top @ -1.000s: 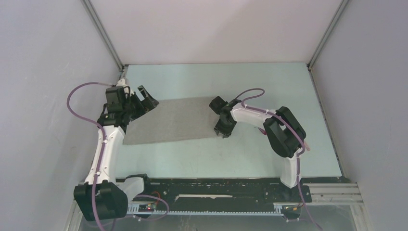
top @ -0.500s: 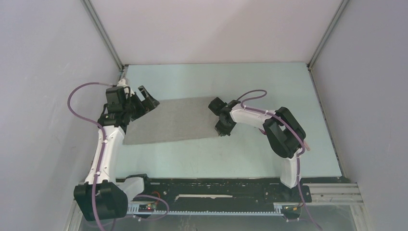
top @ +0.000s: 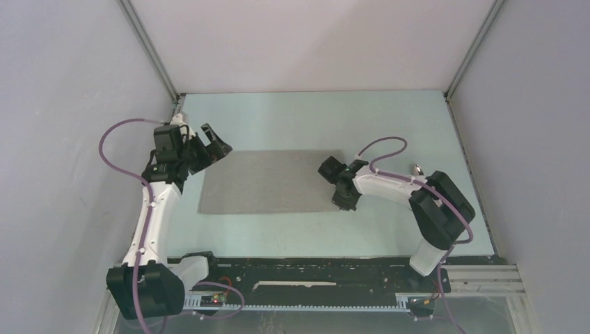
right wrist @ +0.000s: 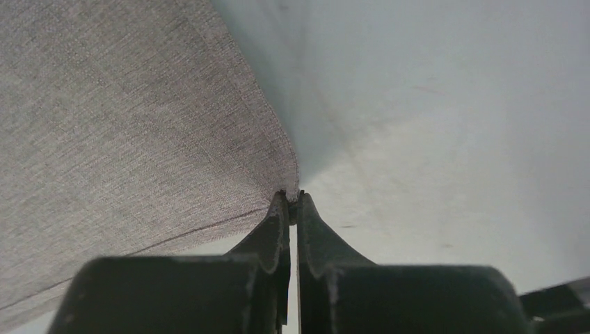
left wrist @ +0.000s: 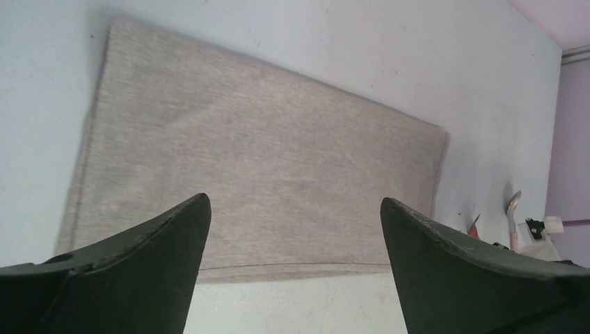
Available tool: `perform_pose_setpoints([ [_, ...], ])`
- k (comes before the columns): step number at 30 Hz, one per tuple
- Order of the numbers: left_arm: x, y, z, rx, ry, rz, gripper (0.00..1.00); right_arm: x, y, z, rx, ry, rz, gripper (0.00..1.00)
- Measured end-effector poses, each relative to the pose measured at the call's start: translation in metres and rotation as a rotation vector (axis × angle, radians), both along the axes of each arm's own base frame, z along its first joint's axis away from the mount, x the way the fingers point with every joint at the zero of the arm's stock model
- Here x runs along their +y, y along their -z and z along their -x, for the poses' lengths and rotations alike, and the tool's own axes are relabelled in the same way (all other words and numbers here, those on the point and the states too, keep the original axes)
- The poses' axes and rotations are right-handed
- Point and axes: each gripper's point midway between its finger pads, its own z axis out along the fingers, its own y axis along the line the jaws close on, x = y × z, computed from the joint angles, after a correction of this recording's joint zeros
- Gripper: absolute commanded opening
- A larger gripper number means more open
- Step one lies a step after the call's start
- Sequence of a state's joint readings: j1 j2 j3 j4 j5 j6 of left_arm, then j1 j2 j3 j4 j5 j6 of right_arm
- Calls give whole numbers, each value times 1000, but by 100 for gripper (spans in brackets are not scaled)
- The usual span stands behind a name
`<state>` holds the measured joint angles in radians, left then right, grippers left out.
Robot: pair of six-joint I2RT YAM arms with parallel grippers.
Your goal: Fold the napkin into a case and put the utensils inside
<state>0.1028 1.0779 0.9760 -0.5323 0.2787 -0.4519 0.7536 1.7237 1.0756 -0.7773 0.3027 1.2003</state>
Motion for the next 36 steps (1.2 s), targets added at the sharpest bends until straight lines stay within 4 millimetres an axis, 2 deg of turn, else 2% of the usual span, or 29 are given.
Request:
perform_pose_setpoints([
  [3, -1, 0, 0, 0, 6, 3, 99, -21, -3, 8, -2, -33, 41, 0],
  [4, -2, 1, 0, 2, 7, 3, 100, -27, -3, 11, 0, -47, 53, 3],
  [6, -3, 3, -1, 9, 5, -8, 100, -34, -3, 15, 9, -83, 64, 20],
  [9, -4, 14, 3, 54, -7, -54, 98, -35, -7, 18, 10, -154, 64, 59],
  [11, -1, 24, 11, 107, -29, -86, 96, -32, -16, 19, -14, -220, 59, 72],
  [13, 7, 36, 23, 170, -76, -119, 92, -26, -30, 19, -58, -292, 41, 79],
  [16, 23, 67, 51, 293, -169, -163, 86, -17, -54, 14, -144, -372, -26, 82],
  [18, 30, 86, 69, 375, -208, -179, 83, -12, -63, 10, -185, -404, -85, 83],
  [22, 43, 120, 98, 558, -255, -227, 73, -21, -56, 1, -198, -407, -209, 81],
  [27, 57, 148, 103, 747, -263, -294, 58, -41, -46, -10, -185, -371, -296, 81],
  [32, 71, 164, 100, 856, -232, -385, 42, -40, -51, -9, -231, -408, -367, 81],
  [36, 71, 173, 100, 885, -202, -395, 36, -39, -52, -10, -252, -423, -408, 80],
])
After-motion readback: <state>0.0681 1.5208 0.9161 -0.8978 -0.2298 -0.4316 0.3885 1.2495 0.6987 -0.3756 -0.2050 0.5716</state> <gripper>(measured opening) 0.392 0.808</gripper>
